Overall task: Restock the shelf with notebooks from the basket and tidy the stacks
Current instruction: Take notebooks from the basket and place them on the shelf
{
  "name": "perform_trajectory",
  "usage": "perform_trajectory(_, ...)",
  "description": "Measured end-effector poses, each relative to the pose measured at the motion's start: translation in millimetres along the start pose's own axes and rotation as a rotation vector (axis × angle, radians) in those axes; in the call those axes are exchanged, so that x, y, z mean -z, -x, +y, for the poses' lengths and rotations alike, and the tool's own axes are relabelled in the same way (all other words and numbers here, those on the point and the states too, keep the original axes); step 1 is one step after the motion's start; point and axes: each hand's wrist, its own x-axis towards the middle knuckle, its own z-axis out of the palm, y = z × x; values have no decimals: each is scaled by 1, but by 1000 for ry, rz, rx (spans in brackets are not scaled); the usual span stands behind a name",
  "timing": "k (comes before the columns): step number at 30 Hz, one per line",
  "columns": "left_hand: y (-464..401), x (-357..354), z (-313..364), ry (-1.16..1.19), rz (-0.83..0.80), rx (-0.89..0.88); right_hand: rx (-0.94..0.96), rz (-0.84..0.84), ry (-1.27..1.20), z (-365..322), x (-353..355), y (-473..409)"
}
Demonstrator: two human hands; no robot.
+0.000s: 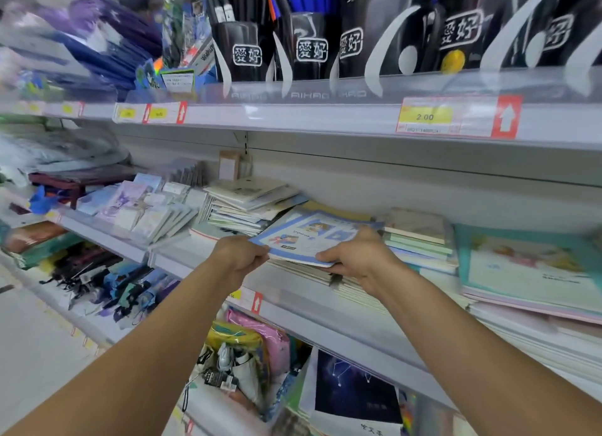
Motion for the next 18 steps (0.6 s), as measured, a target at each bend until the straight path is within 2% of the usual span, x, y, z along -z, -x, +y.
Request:
perform_trajectory(3,-7,-6,-2,-145,31,-61,10,-29,246,1,-2,-5)
perform_trajectory(7,-5,-13,-3,-401,76,-146,64,19,755,-8,-5,-12)
perform_trajectory(10,-10,-14,-3,-525,36,-224,35,5,832,-11,-3,-23)
perform_trajectory(13,-19,-14,-2,-649,71,-317,15,18,825,-10,4,-32)
perform_trajectory(15,-26,-14,-2,-734,103,-379,38,54,867,-7,7,-39)
perform_trajectory(18,-35,-15,-2,-736,124,-395,114,74,959,2,9,-44)
